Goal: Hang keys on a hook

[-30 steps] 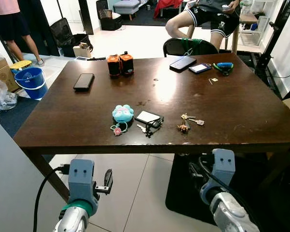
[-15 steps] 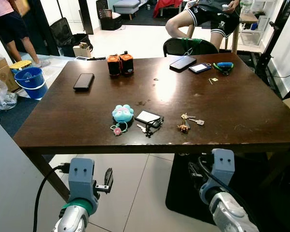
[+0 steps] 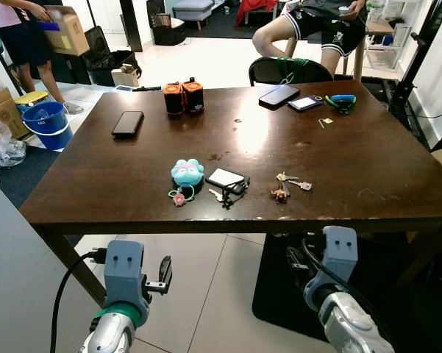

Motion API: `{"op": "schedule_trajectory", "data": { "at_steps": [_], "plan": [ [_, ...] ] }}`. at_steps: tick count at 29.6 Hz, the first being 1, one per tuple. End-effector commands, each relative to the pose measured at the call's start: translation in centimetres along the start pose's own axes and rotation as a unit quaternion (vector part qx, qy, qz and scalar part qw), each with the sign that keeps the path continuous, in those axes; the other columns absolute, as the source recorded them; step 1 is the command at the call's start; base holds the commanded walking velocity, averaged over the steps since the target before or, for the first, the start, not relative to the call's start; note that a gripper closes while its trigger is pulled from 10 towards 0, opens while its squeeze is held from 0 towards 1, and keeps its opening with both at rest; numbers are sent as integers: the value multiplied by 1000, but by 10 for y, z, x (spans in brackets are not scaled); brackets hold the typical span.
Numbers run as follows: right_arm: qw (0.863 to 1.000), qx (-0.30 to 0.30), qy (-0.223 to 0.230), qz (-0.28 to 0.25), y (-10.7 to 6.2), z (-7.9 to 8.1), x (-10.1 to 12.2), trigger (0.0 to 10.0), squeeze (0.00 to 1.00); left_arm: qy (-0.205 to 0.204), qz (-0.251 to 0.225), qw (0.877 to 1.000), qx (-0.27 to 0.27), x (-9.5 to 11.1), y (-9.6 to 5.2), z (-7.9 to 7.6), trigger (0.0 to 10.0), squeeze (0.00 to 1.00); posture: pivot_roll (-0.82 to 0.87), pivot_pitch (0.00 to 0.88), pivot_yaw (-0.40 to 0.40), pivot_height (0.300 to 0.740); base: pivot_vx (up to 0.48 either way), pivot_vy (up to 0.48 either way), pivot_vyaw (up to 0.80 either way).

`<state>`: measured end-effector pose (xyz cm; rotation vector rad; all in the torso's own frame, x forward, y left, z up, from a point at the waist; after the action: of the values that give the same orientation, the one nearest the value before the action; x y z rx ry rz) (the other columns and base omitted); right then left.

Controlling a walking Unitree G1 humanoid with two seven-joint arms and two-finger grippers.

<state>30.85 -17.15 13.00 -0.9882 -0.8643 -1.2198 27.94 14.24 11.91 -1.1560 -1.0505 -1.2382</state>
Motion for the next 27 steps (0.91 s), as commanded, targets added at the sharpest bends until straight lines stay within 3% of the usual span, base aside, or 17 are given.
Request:
{"op": "schedule_trajectory", "data": {
  "at_steps": [1, 27],
  "plan": [
    [1000, 2, 7, 12, -1, 1, -6, 10000, 0, 6, 22, 1000, 4, -10, -3, 4, 10000, 0, -246, 149, 164, 740, 0, 0, 0],
    [1000, 3, 10, 11, -1, 1, -5, 10000, 0, 2, 24, 1000, 5, -10, -3, 4, 10000, 0, -248, 155, 162, 740, 0, 0, 0]
  ]
}}
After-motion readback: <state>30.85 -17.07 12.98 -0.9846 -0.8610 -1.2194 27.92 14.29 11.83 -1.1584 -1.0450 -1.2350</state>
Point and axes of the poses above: a point about 5 cm out from each wrist's last joint towards the gripper, its own y axis pointing out of the wrist towards the gripper, its own x axis along the axis of the wrist's last joint, z = x × y, the point moved 1 cm from there along y, pointing out of the wrist towards the gripper, and after that the axes turned 10 degrees about y, right-handed, at the moved point
